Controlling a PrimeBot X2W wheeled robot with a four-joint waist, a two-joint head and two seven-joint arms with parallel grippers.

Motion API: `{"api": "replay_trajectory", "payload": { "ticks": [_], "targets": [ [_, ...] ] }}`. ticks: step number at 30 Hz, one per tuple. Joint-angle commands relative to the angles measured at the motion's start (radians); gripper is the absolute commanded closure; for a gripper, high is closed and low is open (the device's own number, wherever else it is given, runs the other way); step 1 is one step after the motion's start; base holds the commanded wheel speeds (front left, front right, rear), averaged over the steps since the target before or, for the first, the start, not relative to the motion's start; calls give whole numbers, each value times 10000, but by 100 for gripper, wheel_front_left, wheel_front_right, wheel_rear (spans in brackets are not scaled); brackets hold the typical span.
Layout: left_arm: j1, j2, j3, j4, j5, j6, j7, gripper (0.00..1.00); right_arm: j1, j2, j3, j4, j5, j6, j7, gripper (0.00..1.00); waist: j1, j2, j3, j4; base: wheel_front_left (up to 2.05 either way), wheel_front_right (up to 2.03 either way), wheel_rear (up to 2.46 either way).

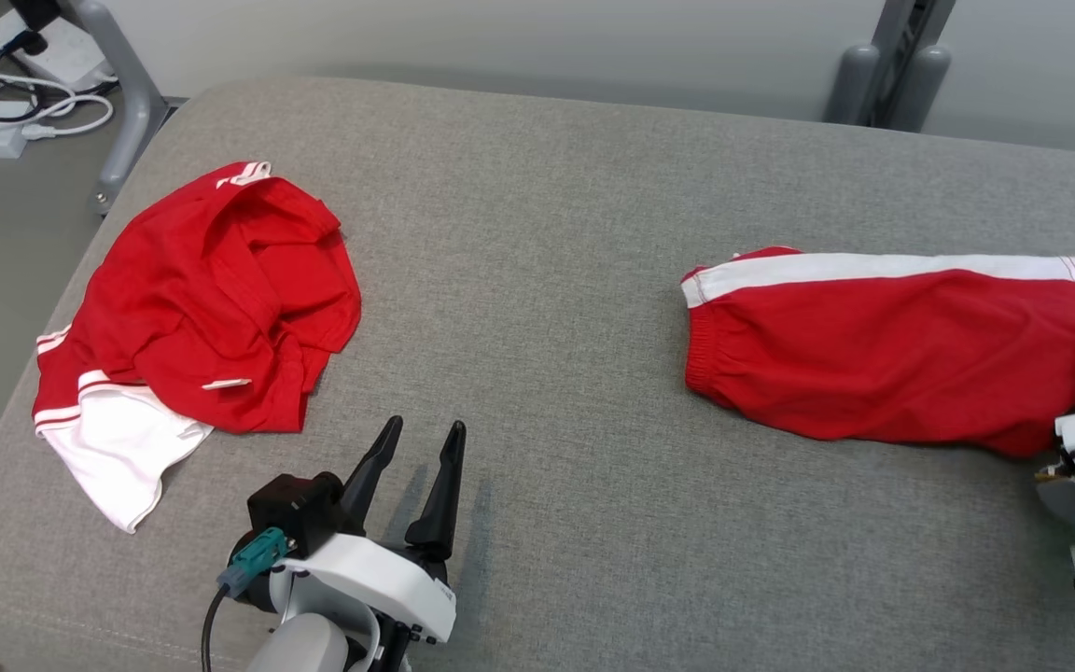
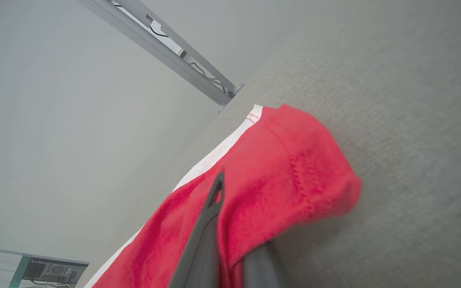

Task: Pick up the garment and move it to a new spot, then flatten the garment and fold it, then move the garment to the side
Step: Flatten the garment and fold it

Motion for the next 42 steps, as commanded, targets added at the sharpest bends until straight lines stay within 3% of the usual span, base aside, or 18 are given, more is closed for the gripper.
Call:
{"api": "replay_trajectory", "payload": {
  "ticks": [1, 14, 19, 28, 32, 36, 42],
  "targets": [
    [104, 43, 10, -2, -78, 42, -6, 0, 160, -57, -71, 51, -61, -5, -119, 100, 0, 0, -131, -136, 0, 0, 0],
    [287, 44, -103, -61, -218, 126, -6, 0, 319, -31, -861, 1860, -755, -5, -860, 100, 0, 0, -417, -584, 0, 0, 0],
    [252, 41, -184, 5, -226, 134, -6, 0, 149, -7, -813, 1224, -941, -5, -1107, 100, 0, 0, -507, -575, 0, 0, 0],
    [402, 43, -98, 45, -231, 183, -6, 0, 977, 593, -159, -2331, -1716, -3, -1240, 100, 0, 0, -719, -291, 0, 0, 0],
    [435, 41, -64, 78, -263, 167, -6, 0, 1360, 837, 654, -3441, -2262, -3, -1236, 100, 0, 0, -748, -139, 0, 0, 0],
    [440, 39, -91, 87, -328, 172, -6, 0, 1514, 719, 1563, -3594, -2870, -5, -1237, 100, 0, 0, -765, -16, 0, 0, 0],
    [420, 41, -140, 79, -403, 195, -6, 0, 1292, 786, 2646, -2720, -3686, -3, -1138, 100, 0, 0, -753, 189, 0, 0, 0]
  ]
}}
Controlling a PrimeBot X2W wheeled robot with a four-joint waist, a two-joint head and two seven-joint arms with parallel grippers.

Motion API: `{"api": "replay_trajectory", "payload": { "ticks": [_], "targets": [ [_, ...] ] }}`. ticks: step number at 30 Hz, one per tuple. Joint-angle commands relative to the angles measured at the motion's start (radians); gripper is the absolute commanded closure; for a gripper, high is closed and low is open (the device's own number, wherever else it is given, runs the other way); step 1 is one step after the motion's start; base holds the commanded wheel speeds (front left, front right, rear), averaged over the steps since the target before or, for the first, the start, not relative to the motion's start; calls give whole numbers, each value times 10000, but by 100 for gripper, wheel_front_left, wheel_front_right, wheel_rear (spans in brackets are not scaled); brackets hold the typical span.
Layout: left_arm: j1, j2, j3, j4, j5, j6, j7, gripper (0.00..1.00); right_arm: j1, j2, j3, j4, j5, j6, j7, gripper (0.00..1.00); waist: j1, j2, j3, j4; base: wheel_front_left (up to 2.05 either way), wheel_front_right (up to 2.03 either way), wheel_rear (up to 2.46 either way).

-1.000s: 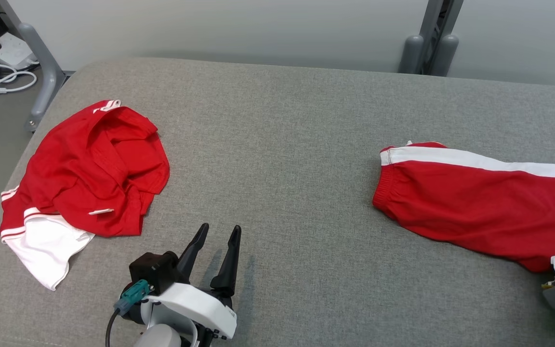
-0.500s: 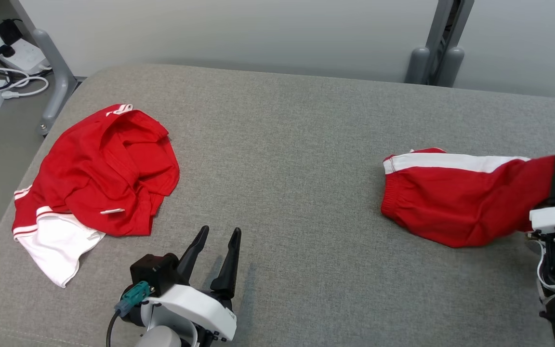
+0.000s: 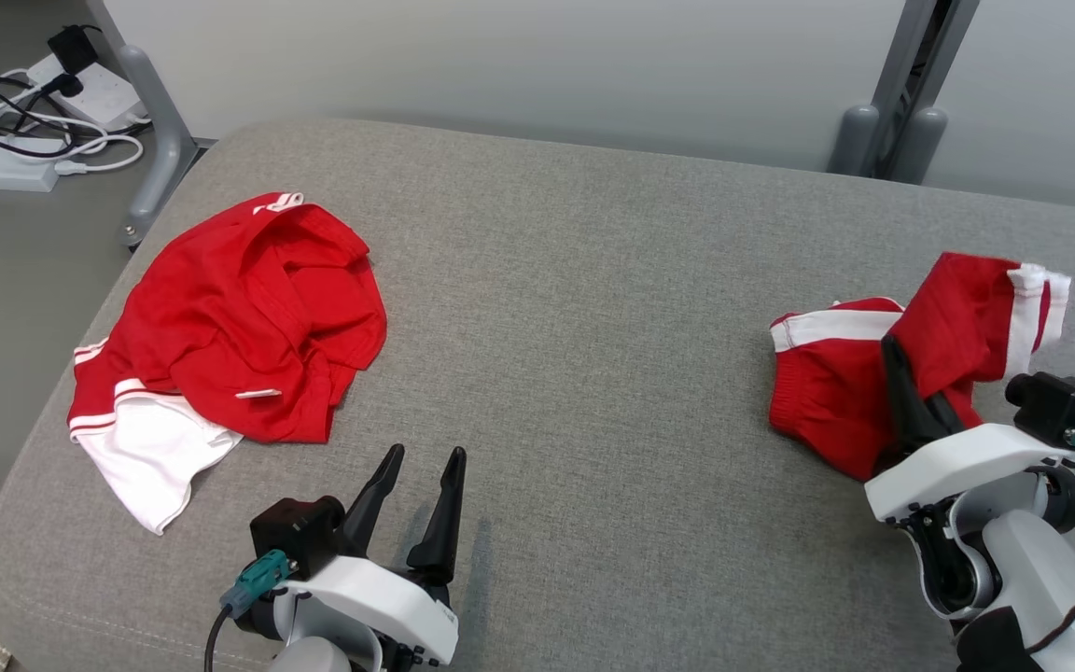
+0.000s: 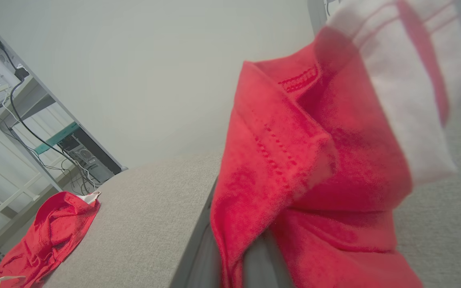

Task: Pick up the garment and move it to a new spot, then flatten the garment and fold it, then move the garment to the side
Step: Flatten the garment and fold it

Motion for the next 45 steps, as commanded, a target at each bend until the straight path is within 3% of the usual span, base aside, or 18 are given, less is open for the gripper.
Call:
{"api": "replay_trajectory", "payload": {
  "ticks": [1, 10, 19, 23, 24, 25, 33, 45],
  "targets": [
    [30, 39, -4, -10, -39, 62, -6, 0, -161, -72, 96, 167, -109, -5, 40, 100, 1, -1, 12, 48, 0, 0, 0],
    [15, 39, -36, 10, -109, 77, -6, 0, -785, -91, 320, 856, -508, -3, -91, 100, 1, -1, 109, 227, 0, 0, 0],
    [-43, 39, -87, -9, -195, 90, -6, 0, -995, -480, 2207, 1643, -2070, -5, 126, 100, 1, -1, 163, 250, 0, 0, 0],
    [-46, 39, -124, -14, -232, 109, -6, 0, -1021, -444, 2688, 2125, -2050, -5, 318, 98, 1, -1, 169, 248, 0, 0, 0],
    [-42, 39, -134, -11, -234, 113, -6, 0, -1041, -467, 2809, 2226, -2066, -5, 321, 61, 1, -1, 165, 247, 0, 0, 0],
    [-36, 39, -139, -4, -239, 114, -6, 0, -1068, -489, 2877, 2300, -2052, -5, 297, 0, 1, -1, 164, 244, 0, 0, 0],
    [-9, 39, -115, 88, -204, 110, -6, 0, -1206, -538, 3731, 2573, -2115, -5, 143, 0, 1, -1, 95, 181, 0, 0, 0],
    [107, 39, -90, 140, -78, 105, -6, 0, -995, -458, 4651, 1798, -2487, -5, -92, 0, 1, -1, -164, -178, 0, 0, 0]
  ]
}}
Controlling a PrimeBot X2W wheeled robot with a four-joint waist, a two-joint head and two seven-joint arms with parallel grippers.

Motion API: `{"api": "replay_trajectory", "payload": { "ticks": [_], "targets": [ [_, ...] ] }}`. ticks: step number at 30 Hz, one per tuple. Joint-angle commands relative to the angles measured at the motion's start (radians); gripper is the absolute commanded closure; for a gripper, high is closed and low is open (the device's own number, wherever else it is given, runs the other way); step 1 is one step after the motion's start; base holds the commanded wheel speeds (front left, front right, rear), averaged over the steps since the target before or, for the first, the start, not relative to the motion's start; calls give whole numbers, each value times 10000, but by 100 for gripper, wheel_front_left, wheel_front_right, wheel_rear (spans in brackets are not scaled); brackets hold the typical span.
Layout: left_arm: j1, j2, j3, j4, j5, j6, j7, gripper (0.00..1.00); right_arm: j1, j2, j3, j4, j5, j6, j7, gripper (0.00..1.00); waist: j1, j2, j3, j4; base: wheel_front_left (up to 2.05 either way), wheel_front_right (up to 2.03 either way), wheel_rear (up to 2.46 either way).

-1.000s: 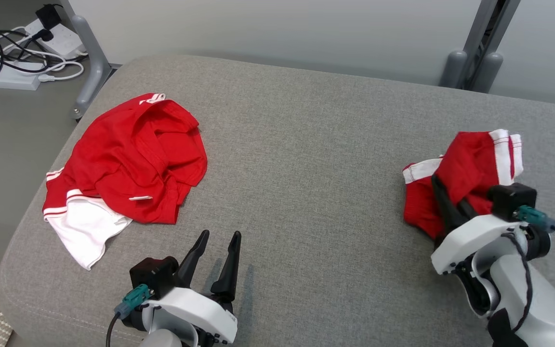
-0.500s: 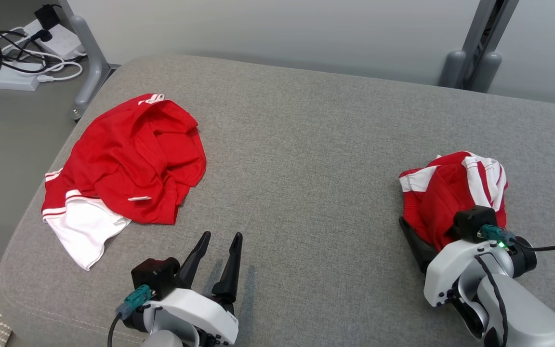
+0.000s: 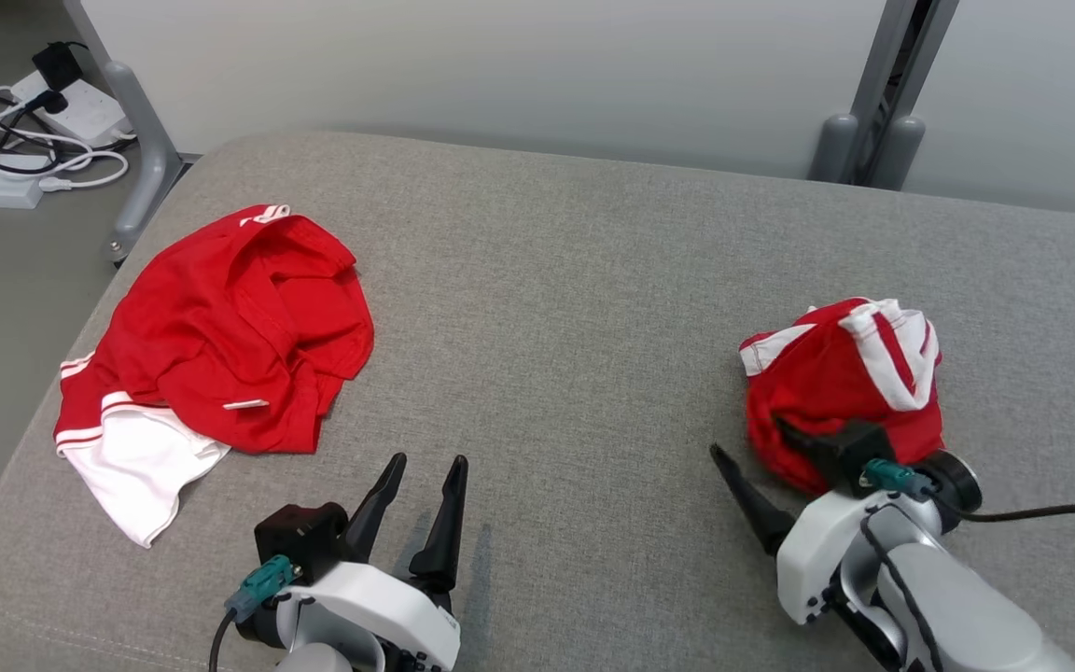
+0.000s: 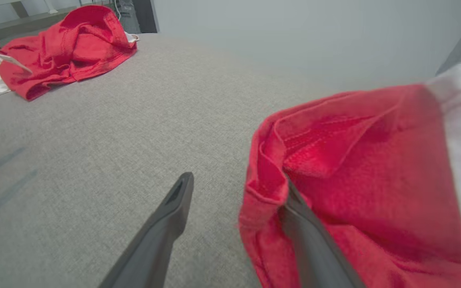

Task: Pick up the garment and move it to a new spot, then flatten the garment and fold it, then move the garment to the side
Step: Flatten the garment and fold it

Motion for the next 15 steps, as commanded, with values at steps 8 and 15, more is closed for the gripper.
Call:
{"api": "replay_trajectory", "payload": {
  "ticks": [8, 15],
  "targets": [
    [97, 44, -11, 41, 79, 37, -8, 0, 106, -161, 1063, -16, 457, -6, 109, 0, 0, 0, -113, -123, 0, 0, 0],
    [284, 43, 104, 54, 112, 64, -8, 0, 216, -406, 1517, -234, 1141, -6, 318, 0, 0, 0, -371, -363, 0, 0, 0]
  ]
}}
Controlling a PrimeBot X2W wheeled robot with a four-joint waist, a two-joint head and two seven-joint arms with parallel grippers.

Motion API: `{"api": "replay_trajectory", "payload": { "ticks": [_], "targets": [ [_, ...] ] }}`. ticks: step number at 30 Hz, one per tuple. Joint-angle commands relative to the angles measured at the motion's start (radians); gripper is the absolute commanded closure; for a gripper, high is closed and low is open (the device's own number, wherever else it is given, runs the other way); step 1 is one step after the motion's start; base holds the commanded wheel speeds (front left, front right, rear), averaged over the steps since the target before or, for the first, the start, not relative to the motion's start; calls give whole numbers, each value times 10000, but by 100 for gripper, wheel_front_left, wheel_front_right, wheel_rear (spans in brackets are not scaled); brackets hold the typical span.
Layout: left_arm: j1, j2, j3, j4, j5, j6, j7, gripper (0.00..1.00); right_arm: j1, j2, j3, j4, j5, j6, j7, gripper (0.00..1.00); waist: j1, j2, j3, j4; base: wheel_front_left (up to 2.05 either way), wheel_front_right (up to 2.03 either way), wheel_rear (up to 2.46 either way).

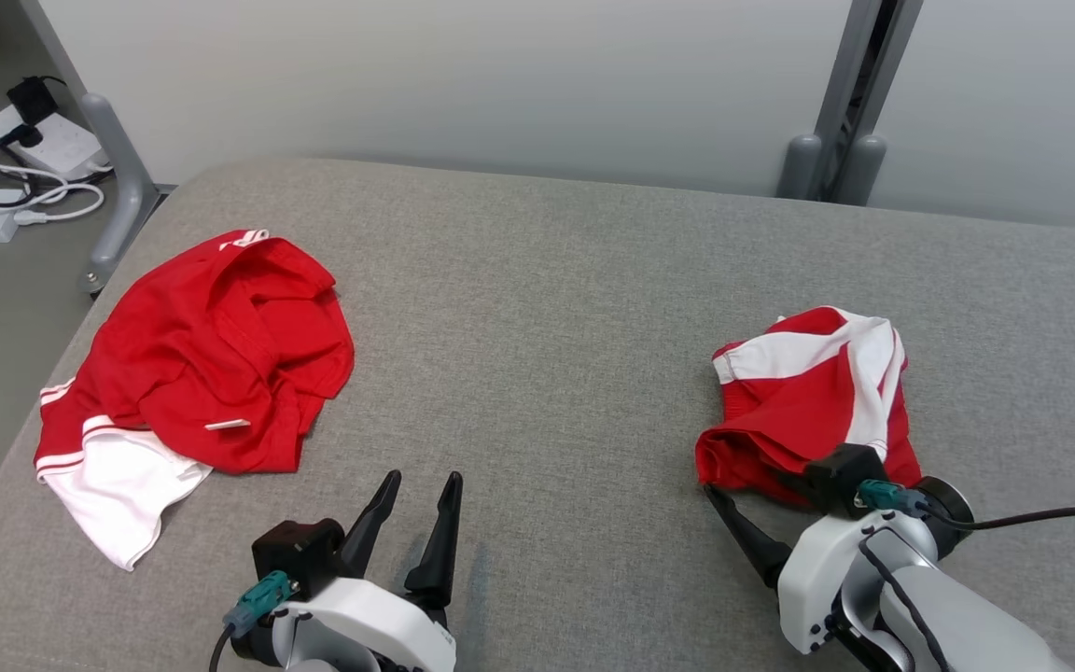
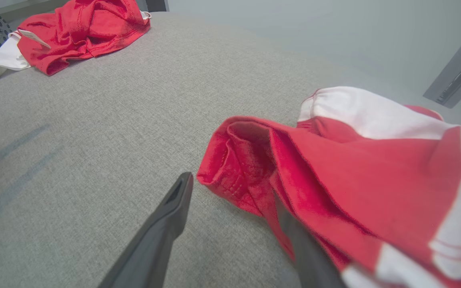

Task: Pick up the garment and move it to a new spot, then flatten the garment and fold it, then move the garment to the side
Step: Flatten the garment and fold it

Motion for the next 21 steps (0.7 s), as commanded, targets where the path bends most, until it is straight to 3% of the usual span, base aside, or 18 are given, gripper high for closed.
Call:
{"api": "replay_trajectory", "payload": {
  "ticks": [1, 6, 11, 16, 20, 21],
  "targets": [
    [92, 41, 79, -30, 45, 43, -8, 0, 177, -186, 19, -163, 267, -8, 91, 0, 0, 0, -110, -126, 0, 0, 0],
    [165, 42, 250, -151, 106, 66, -8, 0, 409, -699, 164, -1326, 809, -8, 191, 0, 0, 0, -220, -501, 0, 0, 0],
    [187, 39, 558, -330, 189, 89, -6, 0, 836, -1476, -636, -3024, 1235, -8, 13, 0, 0, 0, -344, -1013, 0, 0, 0],
    [223, 42, 924, -591, 282, 68, -6, 0, 1422, -1795, -2285, -3898, 658, -8, -192, 0, 0, 0, -411, -1447, 0, 0, 0],
    [257, 41, 1231, -939, 281, 26, -6, 0, 2131, -1504, -4293, -4094, -381, -7, -284, 0, 0, 0, -370, -1746, 0, 0, 0],
    [257, 41, 1231, -939, 281, 26, -6, 0, 2131, -1504, -4293, -4094, -381, -7, -284, 0, 0, 0, -370, -1746, 0, 0, 0]
  ]
}}
